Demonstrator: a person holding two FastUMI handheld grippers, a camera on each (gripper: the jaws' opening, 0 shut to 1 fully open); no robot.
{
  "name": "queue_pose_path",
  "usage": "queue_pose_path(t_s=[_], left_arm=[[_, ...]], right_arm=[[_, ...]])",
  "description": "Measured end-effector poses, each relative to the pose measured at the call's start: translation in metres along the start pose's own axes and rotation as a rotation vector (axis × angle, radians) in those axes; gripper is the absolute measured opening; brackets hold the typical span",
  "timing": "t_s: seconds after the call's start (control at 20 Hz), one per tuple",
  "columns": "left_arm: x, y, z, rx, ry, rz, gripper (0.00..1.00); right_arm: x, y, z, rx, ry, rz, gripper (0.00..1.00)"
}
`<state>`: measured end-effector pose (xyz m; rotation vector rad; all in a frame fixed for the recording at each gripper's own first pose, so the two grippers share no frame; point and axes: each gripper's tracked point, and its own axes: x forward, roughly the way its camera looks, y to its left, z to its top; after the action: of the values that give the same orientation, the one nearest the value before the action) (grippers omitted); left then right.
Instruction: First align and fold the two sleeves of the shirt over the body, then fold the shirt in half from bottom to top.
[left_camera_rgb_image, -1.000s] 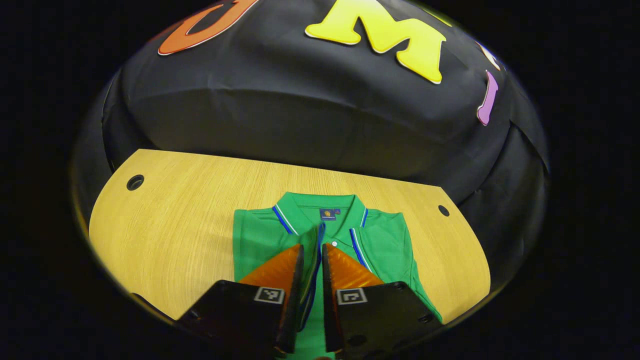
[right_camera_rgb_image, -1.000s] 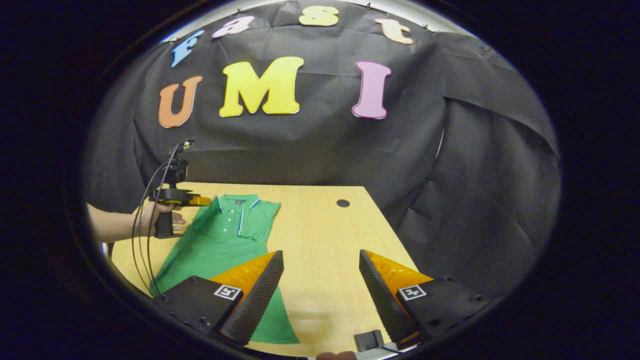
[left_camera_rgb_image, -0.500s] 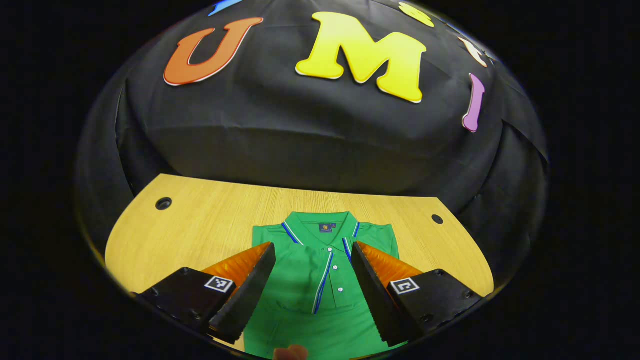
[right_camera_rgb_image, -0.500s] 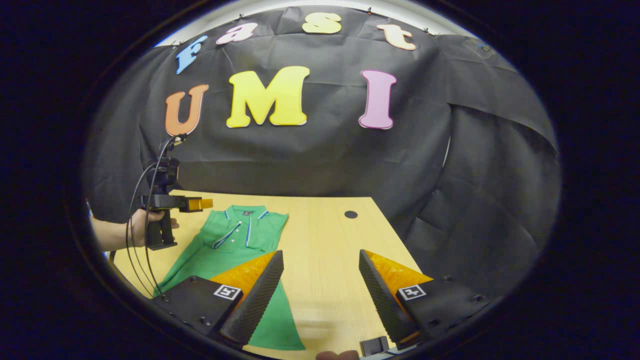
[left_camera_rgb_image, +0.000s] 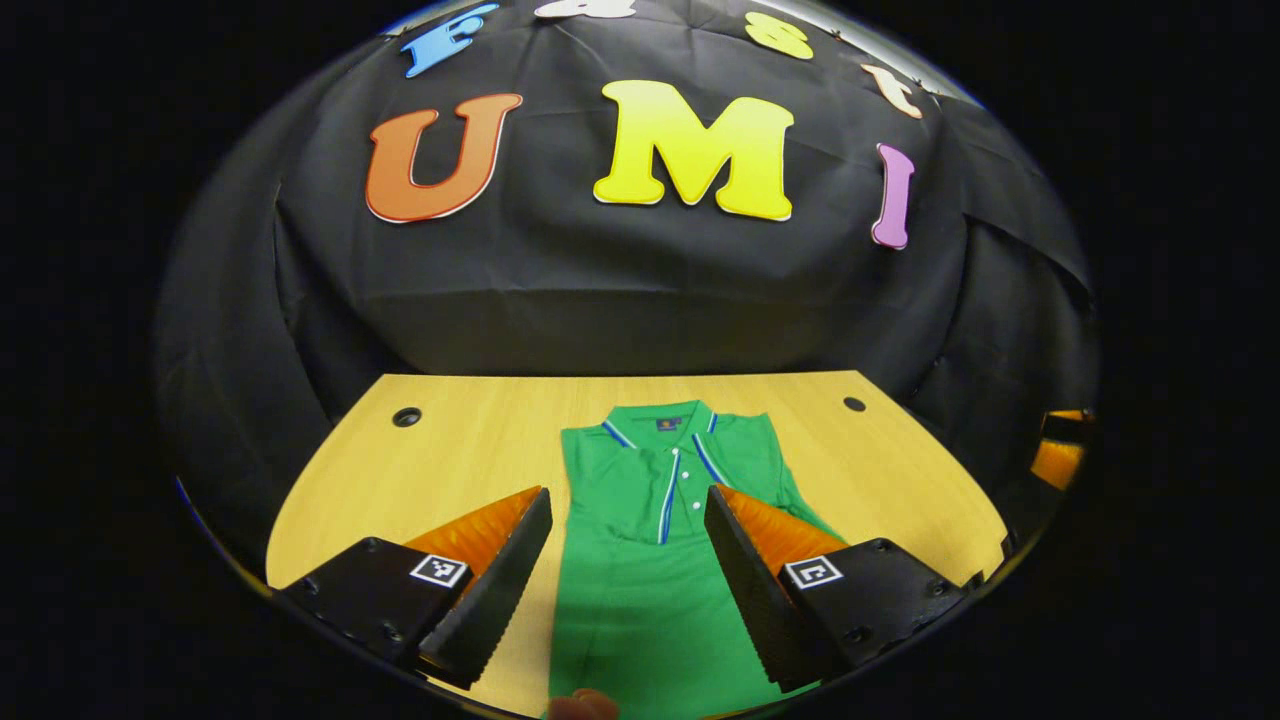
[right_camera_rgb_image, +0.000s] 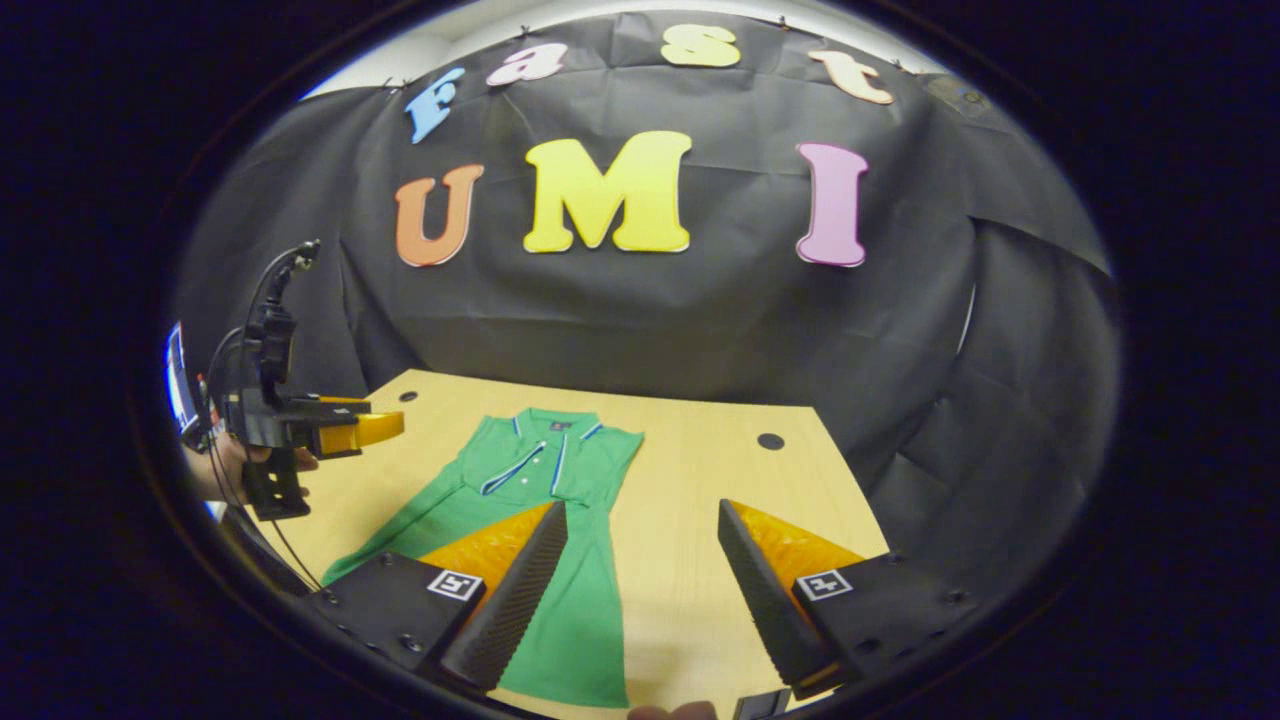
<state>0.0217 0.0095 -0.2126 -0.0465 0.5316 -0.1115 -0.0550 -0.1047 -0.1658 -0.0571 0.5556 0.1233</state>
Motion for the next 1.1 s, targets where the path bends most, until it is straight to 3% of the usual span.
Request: queue_pose_path(t_s=[0.35, 0.55, 0.85, 1.1], left_arm=[[-0.071, 0.004, -0.083, 0.072, 0.128, -0.035, 0.99], [-0.105, 0.009, -0.147, 0.123, 0.245, -0.063, 0.99], [-0.138, 0.025, -0.235, 0.096, 0.479, -0.099, 1.00], [-0.139, 0.031, -0.259, 0.113, 0.531, -0.096, 1.00]], right_arm=[[-0.004, 0.021, -0.069, -0.065, 0.164, 0.126, 0.97], [-0.013, 0.020, -0.119, -0.107, 0.274, 0.144, 0.98], [-0.028, 0.020, -0.209, -0.239, 0.478, 0.181, 0.98], [-0.030, 0.036, -0.259, -0.287, 0.590, 0.241, 0.98]])
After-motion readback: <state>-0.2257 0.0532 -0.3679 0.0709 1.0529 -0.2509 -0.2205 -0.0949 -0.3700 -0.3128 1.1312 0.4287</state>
